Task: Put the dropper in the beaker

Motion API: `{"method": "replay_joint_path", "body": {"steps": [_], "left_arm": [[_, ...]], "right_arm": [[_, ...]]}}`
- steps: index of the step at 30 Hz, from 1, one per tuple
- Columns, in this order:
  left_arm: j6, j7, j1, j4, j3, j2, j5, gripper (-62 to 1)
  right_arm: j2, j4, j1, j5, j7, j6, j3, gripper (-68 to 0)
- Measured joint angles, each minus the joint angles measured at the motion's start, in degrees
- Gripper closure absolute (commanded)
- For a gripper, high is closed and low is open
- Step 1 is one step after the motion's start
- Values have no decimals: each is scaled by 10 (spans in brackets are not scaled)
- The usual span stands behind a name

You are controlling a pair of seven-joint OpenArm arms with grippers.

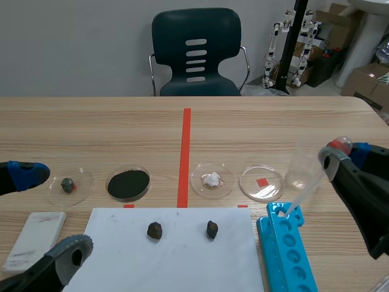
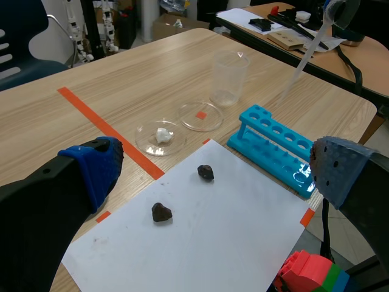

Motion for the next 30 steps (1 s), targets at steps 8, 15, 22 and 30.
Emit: {"method": "replay_joint_path", "body": {"steps": [8, 15, 22, 30], "left_arm": [[0, 0, 0, 0, 0, 0, 0, -623], [0, 0, 0, 0, 0, 0, 0, -623], [0, 0, 0, 0, 0, 0, 0, -623], [0, 0, 0, 0, 0, 0, 0, -623]], "right_arm": [[-51, -1, 12, 0, -15, 0, 16, -11], [-50, -1, 12, 0, -15, 0, 16, -11], [-50, -1, 42, 0, -15, 0, 31, -11], [-50, -2, 130, 0, -24, 0, 62, -11]]}}
